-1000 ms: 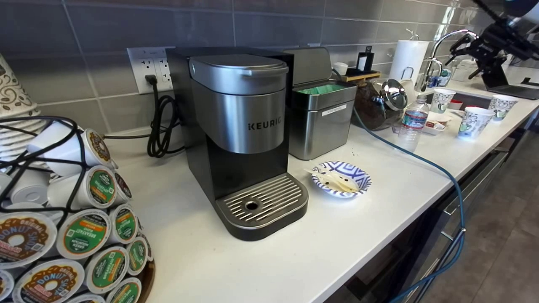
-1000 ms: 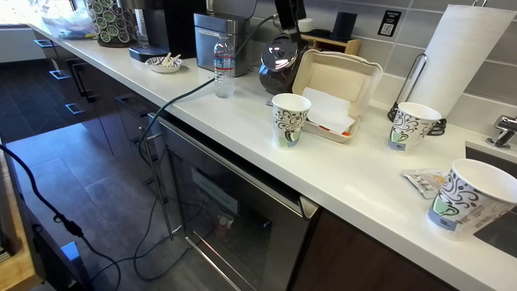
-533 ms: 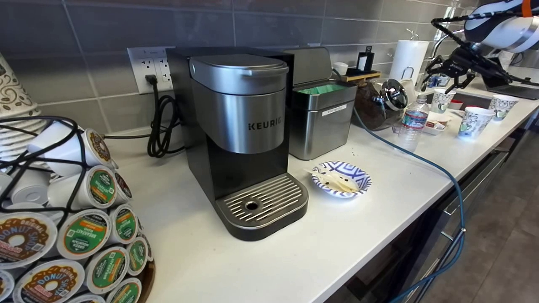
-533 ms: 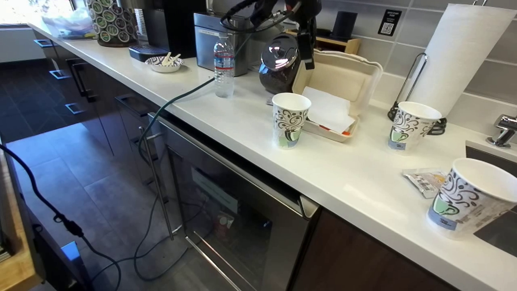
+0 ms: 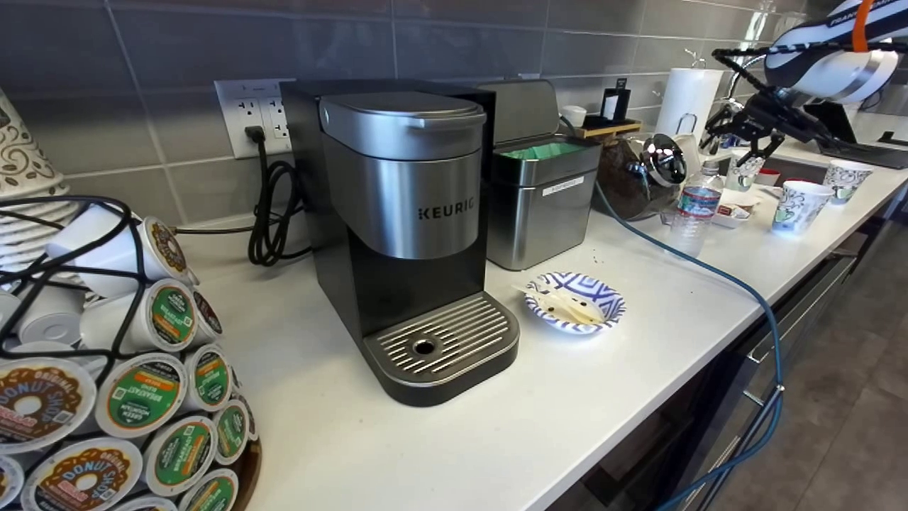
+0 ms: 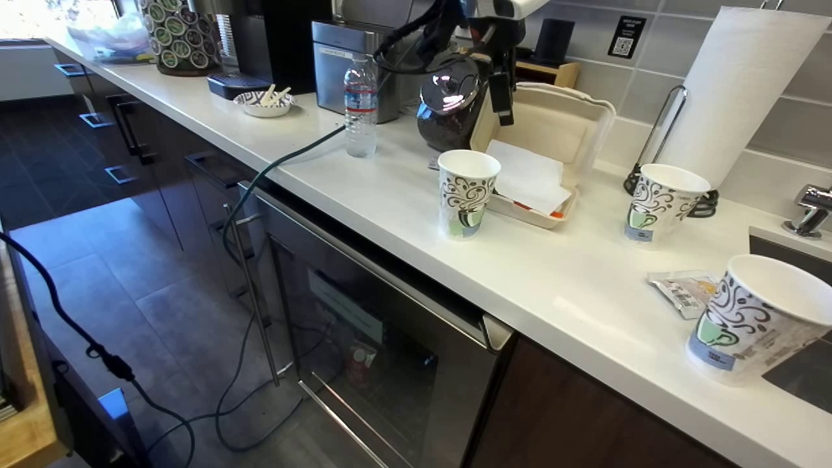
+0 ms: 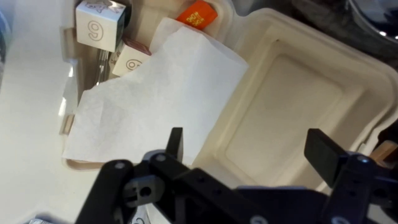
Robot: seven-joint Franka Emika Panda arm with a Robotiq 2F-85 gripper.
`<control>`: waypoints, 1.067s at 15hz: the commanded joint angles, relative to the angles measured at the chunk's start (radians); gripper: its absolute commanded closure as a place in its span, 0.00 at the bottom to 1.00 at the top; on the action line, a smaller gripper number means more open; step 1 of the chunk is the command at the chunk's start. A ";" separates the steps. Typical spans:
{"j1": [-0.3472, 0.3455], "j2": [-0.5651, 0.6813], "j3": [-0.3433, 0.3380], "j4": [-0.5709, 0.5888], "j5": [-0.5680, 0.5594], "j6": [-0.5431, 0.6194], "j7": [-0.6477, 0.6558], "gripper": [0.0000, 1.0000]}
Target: Use the tissue to wipe the counter
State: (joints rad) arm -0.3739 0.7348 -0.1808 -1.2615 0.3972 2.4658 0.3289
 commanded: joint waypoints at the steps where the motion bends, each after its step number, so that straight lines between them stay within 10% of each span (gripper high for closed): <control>1: -0.007 0.136 0.021 0.121 -0.003 0.068 0.046 0.00; 8: 0.002 0.262 -0.014 0.258 -0.060 0.027 0.154 0.00; 10: 0.003 0.282 -0.020 0.287 -0.078 0.011 0.169 0.28; 16: -0.006 0.311 -0.020 0.341 -0.110 -0.058 0.197 0.63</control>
State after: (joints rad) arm -0.3733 1.0038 -0.1938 -0.9907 0.3102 2.4639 0.4859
